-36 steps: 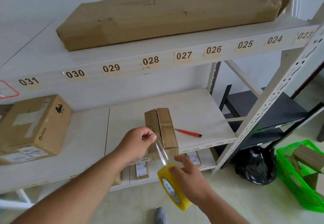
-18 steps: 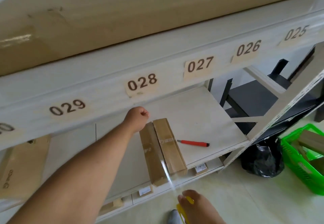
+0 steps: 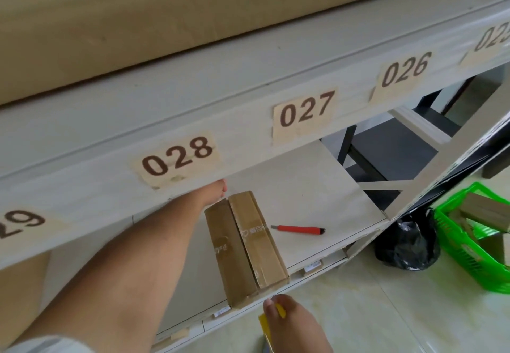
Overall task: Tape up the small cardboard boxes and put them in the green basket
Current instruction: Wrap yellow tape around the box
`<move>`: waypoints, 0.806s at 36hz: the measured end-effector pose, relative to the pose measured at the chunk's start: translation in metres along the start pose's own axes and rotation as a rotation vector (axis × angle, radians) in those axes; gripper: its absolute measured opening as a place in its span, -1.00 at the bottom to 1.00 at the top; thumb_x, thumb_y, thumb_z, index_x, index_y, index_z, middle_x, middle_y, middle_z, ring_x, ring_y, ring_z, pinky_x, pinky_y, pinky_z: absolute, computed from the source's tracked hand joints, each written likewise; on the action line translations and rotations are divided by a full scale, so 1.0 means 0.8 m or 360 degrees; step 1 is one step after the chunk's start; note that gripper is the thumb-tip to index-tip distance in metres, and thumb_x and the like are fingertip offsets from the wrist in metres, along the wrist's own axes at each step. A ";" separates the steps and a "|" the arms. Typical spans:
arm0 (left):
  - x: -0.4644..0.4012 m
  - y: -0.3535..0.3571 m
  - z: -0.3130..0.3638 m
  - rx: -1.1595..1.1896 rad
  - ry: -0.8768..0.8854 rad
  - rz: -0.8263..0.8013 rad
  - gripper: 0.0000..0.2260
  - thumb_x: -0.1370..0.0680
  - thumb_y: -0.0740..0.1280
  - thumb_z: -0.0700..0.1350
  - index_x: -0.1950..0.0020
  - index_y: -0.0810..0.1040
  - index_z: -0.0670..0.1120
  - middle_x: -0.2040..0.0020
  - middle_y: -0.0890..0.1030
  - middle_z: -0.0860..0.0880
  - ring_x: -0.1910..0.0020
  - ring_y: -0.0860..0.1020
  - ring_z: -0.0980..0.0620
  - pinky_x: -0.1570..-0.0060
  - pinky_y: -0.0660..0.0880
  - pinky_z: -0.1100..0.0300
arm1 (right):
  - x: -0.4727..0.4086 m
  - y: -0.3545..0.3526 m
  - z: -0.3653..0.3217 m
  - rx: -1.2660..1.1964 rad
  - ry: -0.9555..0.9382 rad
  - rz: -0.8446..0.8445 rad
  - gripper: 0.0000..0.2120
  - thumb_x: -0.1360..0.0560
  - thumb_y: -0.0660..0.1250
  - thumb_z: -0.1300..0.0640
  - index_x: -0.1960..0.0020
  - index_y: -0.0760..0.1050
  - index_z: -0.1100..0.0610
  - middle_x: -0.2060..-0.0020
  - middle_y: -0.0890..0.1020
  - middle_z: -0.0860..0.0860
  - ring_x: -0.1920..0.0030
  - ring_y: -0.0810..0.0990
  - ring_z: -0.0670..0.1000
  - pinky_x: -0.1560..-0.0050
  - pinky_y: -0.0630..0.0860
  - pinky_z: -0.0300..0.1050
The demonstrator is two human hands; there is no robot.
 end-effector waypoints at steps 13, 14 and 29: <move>-0.017 0.008 -0.017 -0.0106 0.0047 0.0023 -0.78 -0.67 0.12 -0.27 -0.10 0.56 -0.25 -0.19 0.60 -0.27 -0.20 0.56 -0.22 -0.30 0.46 -0.09 | -0.005 0.009 -0.006 -0.0010 0.0055 0.0038 -0.76 -0.65 0.08 -0.24 -0.15 0.45 -0.19 0.02 0.54 -0.12 0.00 0.48 -0.05 -0.04 0.37 -0.20; -0.017 0.010 -0.018 -0.0119 0.0056 0.0019 -0.77 -0.68 0.12 -0.27 -0.13 0.56 -0.26 -0.20 0.60 -0.25 -0.21 0.56 -0.21 -0.32 0.45 -0.09 | -0.005 0.009 -0.005 -0.0008 0.0059 0.0043 -0.78 -0.65 0.08 -0.24 -0.12 0.43 -0.19 0.02 0.55 -0.12 0.00 0.49 -0.05 -0.04 0.37 -0.19; -0.045 0.041 -0.037 -0.0263 -0.0146 -0.0104 -0.71 -0.70 0.11 -0.22 -0.33 0.53 -0.25 -0.36 0.52 -0.24 -0.35 0.47 -0.18 -0.31 0.37 0.07 | -0.027 0.021 0.014 0.0040 0.0214 0.0051 -0.66 -0.63 0.07 -0.28 -0.25 0.47 -0.18 -0.07 0.61 -0.10 -0.12 0.57 -0.02 -0.07 0.40 -0.15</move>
Point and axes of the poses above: each hand's wrist, its own x-axis away from the middle knuckle, its own y-axis out of the palm, z = x × y, the point moved 2 cm from there along -x, towards the middle knuckle
